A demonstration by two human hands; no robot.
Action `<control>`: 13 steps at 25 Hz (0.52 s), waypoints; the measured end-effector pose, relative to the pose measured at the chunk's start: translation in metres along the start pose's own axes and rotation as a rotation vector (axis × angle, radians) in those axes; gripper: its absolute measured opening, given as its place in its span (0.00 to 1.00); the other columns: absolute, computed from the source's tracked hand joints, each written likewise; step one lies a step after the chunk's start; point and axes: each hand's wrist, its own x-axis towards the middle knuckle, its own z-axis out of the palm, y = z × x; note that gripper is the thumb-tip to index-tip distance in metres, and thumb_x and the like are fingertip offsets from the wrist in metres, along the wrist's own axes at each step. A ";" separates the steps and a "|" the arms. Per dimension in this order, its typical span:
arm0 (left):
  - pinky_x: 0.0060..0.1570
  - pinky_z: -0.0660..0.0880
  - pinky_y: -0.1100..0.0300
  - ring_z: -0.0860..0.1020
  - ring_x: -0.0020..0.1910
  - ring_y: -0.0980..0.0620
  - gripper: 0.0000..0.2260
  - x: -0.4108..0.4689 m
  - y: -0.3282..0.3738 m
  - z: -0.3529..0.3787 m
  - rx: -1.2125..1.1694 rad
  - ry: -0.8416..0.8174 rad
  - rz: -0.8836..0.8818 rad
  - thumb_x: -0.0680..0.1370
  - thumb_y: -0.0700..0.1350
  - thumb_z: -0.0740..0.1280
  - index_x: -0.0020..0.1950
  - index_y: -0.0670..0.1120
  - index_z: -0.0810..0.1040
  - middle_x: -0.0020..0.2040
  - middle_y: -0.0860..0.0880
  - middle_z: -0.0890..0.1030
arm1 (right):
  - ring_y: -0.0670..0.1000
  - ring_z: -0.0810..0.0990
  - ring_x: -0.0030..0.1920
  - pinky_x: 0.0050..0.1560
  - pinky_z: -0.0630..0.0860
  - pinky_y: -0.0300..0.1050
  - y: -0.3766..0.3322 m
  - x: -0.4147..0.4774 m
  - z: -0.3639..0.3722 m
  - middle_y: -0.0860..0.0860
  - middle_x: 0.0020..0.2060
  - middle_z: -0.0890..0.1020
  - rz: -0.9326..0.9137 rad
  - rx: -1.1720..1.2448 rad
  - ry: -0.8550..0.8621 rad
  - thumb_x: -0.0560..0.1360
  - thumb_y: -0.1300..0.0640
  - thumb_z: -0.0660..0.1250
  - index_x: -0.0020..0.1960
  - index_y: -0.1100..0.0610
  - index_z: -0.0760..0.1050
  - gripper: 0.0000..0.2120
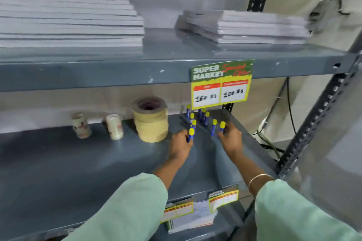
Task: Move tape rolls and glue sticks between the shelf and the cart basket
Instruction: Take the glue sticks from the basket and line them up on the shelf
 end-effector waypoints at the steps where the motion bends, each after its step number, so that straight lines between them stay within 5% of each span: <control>1: 0.40 0.74 0.47 0.79 0.42 0.36 0.05 0.000 0.002 0.009 -0.001 -0.010 -0.020 0.73 0.38 0.67 0.41 0.36 0.76 0.42 0.34 0.82 | 0.58 0.73 0.35 0.37 0.66 0.47 0.009 0.003 0.001 0.57 0.33 0.74 0.020 0.010 -0.020 0.71 0.66 0.65 0.50 0.65 0.74 0.08; 7: 0.42 0.74 0.46 0.78 0.45 0.35 0.08 -0.006 0.006 0.048 0.050 -0.032 -0.090 0.76 0.42 0.65 0.46 0.36 0.75 0.45 0.33 0.81 | 0.55 0.72 0.35 0.38 0.66 0.45 0.046 0.012 0.015 0.57 0.32 0.75 0.046 0.018 -0.131 0.70 0.69 0.64 0.40 0.60 0.71 0.05; 13: 0.41 0.74 0.46 0.78 0.45 0.35 0.05 -0.007 0.008 0.057 0.055 0.017 -0.147 0.74 0.38 0.66 0.47 0.37 0.74 0.45 0.34 0.81 | 0.63 0.81 0.40 0.40 0.72 0.48 0.066 0.015 0.024 0.66 0.39 0.83 0.050 0.035 -0.143 0.70 0.69 0.66 0.45 0.66 0.74 0.03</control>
